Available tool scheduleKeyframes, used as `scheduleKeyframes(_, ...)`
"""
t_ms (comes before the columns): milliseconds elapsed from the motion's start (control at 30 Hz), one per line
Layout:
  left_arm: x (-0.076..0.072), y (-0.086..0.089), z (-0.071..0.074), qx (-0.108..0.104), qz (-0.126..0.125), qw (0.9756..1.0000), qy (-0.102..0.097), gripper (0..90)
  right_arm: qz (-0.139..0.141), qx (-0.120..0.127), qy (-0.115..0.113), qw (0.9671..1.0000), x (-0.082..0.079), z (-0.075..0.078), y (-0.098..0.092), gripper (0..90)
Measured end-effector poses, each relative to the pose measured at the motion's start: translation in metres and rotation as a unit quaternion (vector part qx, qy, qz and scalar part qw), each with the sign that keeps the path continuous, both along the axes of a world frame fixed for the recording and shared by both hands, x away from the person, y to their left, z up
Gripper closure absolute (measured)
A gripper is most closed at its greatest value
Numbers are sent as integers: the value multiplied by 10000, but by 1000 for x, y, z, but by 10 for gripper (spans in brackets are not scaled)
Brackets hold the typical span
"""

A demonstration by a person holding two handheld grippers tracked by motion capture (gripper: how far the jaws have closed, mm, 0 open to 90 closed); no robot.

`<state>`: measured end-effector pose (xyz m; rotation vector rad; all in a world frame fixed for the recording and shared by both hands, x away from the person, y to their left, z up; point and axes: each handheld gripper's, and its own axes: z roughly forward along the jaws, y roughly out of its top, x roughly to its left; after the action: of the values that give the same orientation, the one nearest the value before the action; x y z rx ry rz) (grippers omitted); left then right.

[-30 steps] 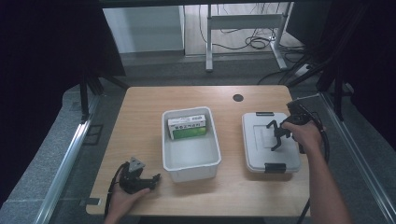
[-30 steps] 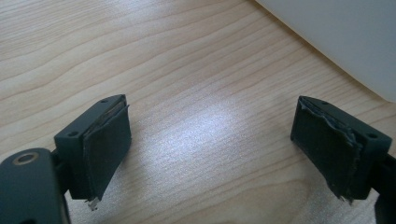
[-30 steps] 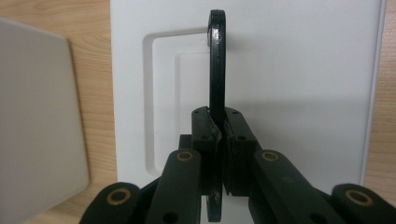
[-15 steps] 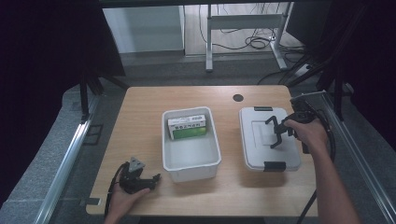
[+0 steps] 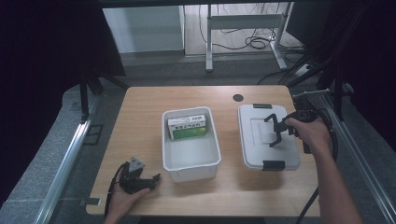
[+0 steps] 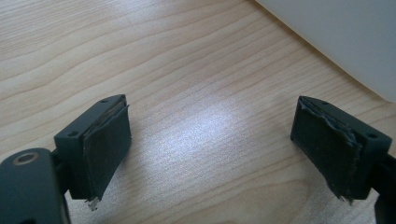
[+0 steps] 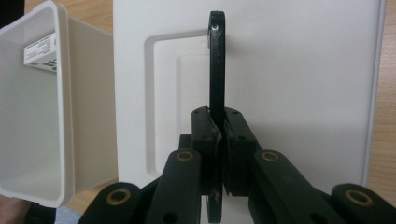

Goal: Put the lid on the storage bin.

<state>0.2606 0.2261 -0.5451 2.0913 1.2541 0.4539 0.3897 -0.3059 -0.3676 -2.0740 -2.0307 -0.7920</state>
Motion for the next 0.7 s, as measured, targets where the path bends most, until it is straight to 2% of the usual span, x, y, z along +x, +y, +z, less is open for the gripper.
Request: scheduleKeyframes(700,0,0,0,13,-9,10000,-7,123,139,141,-211,9996,-11,23,13,851)
